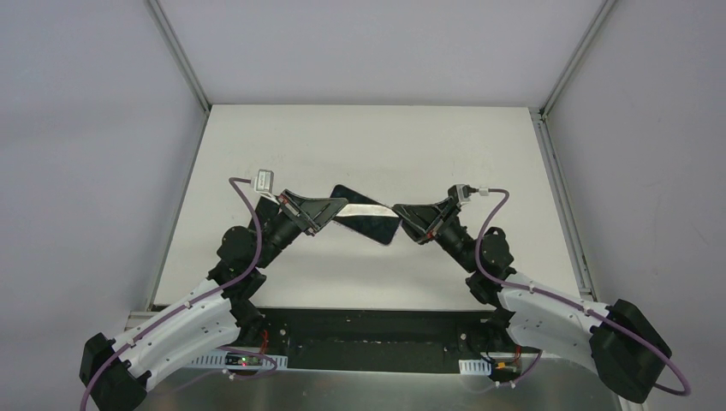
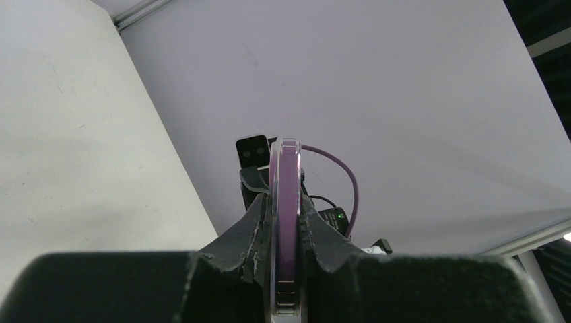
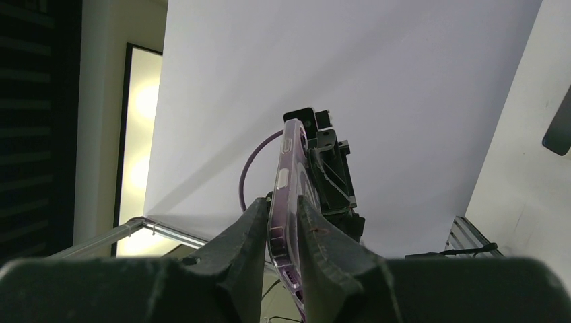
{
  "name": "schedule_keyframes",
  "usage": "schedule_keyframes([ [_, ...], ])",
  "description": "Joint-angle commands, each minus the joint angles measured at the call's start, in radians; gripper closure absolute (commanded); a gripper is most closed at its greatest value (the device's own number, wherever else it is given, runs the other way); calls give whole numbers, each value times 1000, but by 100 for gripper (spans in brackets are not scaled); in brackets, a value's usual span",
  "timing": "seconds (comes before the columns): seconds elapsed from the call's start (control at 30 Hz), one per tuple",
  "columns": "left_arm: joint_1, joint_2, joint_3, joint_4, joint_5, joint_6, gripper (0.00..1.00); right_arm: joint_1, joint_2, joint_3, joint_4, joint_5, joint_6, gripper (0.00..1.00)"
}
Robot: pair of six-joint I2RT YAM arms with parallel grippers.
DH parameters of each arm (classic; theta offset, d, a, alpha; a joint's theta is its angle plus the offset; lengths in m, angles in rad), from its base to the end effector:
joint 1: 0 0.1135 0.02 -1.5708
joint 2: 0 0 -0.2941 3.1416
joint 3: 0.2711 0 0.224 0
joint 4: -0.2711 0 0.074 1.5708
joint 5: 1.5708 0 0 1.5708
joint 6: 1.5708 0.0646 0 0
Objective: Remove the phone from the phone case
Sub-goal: Remove the phone case from the phone.
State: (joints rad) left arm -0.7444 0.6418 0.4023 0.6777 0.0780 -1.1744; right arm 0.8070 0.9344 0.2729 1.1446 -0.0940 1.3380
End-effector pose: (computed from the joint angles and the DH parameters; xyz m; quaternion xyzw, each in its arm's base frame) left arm 0.0949 -0.0942 0.3554 -0.0822 0.5308 -0.7025 0.4669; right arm 0.1166 0.1305 0.3290 0.0968 0.5093 0.7625 0.3872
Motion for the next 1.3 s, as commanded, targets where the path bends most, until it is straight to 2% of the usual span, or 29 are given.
schedule_keyframes([
  [0.0,2,-18,32,156,13,-36,100,-3,3,29,103,-21,26,76],
  [0.27,2,-9,38,174,16,-39,100,-2,105,72,257,-61,125,88],
  [0.6,1,10,40,192,16,-41,100,21,98,146,261,-96,115,89],
  [1.27,1,120,56,282,5,-93,100,85,72,255,262,-139,52,96],
])
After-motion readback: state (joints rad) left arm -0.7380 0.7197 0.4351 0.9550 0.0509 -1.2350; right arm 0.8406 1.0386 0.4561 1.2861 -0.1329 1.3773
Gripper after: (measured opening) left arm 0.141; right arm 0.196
